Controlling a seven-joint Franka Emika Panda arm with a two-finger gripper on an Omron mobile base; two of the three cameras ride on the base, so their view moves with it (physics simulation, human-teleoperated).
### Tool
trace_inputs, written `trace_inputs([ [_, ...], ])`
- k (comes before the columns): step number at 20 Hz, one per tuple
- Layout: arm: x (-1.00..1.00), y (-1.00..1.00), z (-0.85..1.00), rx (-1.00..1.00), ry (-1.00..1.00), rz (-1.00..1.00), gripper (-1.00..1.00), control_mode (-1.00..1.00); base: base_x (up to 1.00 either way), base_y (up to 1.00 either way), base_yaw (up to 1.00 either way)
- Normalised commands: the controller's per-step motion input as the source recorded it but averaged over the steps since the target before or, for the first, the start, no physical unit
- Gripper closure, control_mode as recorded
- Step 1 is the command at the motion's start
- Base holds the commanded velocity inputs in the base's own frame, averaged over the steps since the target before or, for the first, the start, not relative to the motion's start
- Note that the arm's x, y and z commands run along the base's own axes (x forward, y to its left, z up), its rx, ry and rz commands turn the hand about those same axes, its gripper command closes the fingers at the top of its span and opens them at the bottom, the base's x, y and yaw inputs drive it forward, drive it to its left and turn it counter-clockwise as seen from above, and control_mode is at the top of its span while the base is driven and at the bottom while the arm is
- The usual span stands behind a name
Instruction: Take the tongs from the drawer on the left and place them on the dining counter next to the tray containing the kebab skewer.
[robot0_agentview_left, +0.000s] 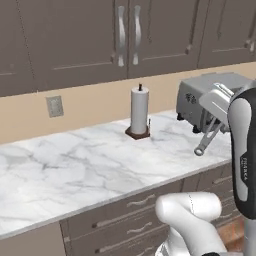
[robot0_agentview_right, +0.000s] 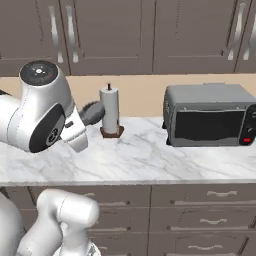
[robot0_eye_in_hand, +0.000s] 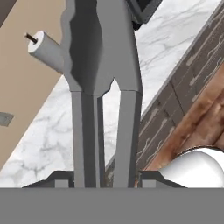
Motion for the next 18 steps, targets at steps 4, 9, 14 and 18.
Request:
trace_inputs([
  [4,0.0,0.0,0.0,0.0,0.0,0.0,1.0,1.0,-0.15,-1.0,-0.46],
  [9,0.0,0.0,0.0,0.0,0.0,0.0,1.0,1.0,0.04,-1.0,-0.64],
  [14,0.0,0.0,0.0,0.0,0.0,0.0,1.0,1.0,0.15,-1.0,-0.8],
  [18,0.0,0.0,0.0,0.0,0.0,0.0,1.0,1.0,0.18,-1.0,-0.8],
])
